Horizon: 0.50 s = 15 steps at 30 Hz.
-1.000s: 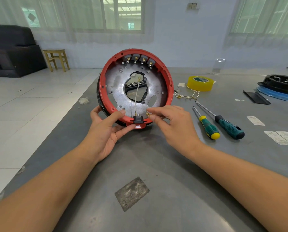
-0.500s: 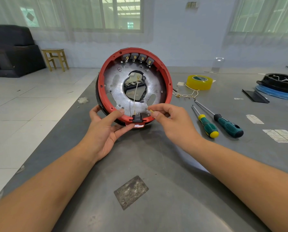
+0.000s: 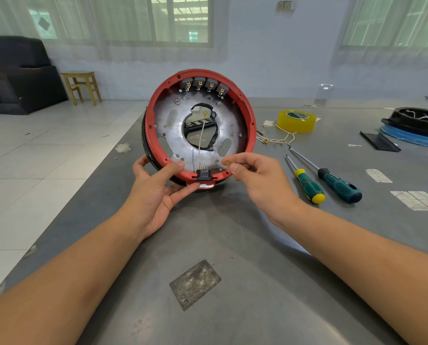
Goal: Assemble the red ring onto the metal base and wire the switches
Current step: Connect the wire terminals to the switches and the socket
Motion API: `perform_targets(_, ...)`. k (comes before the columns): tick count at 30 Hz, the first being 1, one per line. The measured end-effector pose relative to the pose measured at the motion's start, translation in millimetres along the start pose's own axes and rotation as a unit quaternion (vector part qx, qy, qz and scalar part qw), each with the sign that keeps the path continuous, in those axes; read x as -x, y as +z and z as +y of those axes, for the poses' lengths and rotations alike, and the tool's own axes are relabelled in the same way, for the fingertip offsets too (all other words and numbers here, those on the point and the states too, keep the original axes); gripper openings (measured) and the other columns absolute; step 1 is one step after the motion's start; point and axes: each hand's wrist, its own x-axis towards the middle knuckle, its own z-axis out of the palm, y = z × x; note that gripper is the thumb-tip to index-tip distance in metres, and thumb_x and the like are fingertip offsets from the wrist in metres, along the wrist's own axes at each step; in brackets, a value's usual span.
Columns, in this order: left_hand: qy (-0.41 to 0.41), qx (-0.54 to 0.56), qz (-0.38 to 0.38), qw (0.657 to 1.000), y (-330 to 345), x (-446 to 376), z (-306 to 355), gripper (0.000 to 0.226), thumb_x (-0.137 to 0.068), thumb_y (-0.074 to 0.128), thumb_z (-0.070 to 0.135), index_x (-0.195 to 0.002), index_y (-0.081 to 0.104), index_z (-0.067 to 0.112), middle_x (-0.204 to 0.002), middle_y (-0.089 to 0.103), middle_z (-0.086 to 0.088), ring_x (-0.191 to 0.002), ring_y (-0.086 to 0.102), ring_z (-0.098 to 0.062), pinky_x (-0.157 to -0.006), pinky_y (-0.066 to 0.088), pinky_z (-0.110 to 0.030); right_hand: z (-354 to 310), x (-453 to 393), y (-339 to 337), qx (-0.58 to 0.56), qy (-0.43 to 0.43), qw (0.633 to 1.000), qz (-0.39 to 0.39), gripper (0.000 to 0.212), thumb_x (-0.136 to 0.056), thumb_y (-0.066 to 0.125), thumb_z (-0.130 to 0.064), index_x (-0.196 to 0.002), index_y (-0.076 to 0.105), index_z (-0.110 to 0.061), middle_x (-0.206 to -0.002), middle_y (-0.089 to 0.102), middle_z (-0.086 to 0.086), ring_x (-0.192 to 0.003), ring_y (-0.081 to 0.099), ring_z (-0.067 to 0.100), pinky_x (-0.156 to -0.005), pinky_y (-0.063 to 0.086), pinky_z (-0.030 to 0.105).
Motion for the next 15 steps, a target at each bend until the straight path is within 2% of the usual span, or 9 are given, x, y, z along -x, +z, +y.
perform_targets(2,0.000,-0.001,-0.002,1.000,0,0,0,0.063,-0.092,0.074,0.000,-0.134,0.039,0.032,-0.134,0.062,-0.018,-0.100,0.077,-0.041,-0.074,0.065,-0.046,-1,0,-1,0.004,-0.005,1.000,0.001,0.029,-0.099,0.064,-0.011,-0.088,0.076,-0.035,-0.085,0.075,-0.008,-0.071,0.060,-0.007,-0.075,0.049,0.012)
perform_targets(6,-0.002,-0.001,-0.002,1.000,-1,-1,0,0.061,-0.092,0.074,0.000,-0.132,0.040,0.033,-0.133,0.063,-0.019,-0.101,0.077,-0.041,-0.075,0.065,-0.046,-4,1,-2,0.042,-0.018,0.999,-0.005,0.028,-0.099,0.065,-0.013,-0.091,0.075,-0.038,-0.076,0.071,-0.021,-0.074,0.061,-0.008,-0.074,0.049,0.009)
perform_targets(11,-0.002,-0.002,-0.003,1.000,-2,-1,-1,0.061,-0.091,0.075,0.001,-0.129,0.041,0.033,-0.128,0.066,-0.021,-0.101,0.076,-0.041,-0.076,0.065,-0.047,-12,6,-1,0.132,-0.122,0.984,-0.008,0.020,-0.096,0.069,-0.017,-0.112,0.075,-0.026,-0.092,0.070,-0.020,-0.086,0.061,-0.014,-0.084,0.041,0.005)
perform_targets(12,-0.002,-0.002,-0.003,1.000,-2,-2,-1,0.061,-0.091,0.076,0.001,-0.130,0.041,0.033,-0.127,0.067,-0.021,-0.101,0.077,-0.041,-0.076,0.065,-0.047,-13,6,-2,0.179,-0.154,0.972,-0.006,0.017,-0.096,0.070,-0.019,-0.111,0.076,-0.025,-0.092,0.069,-0.022,-0.087,0.060,-0.015,-0.090,0.038,0.008)
perform_targets(15,-0.006,0.002,-0.006,1.000,-3,-3,-1,0.068,-0.090,0.076,0.001,-0.137,0.040,0.035,-0.128,0.067,-0.022,-0.102,0.076,-0.041,-0.076,0.065,-0.047,-15,0,-4,0.310,-0.228,0.923,-0.002,0.010,-0.098,0.067,-0.023,-0.102,0.075,-0.029,-0.091,0.070,-0.020,-0.090,0.060,-0.004,-0.103,0.030,0.032)
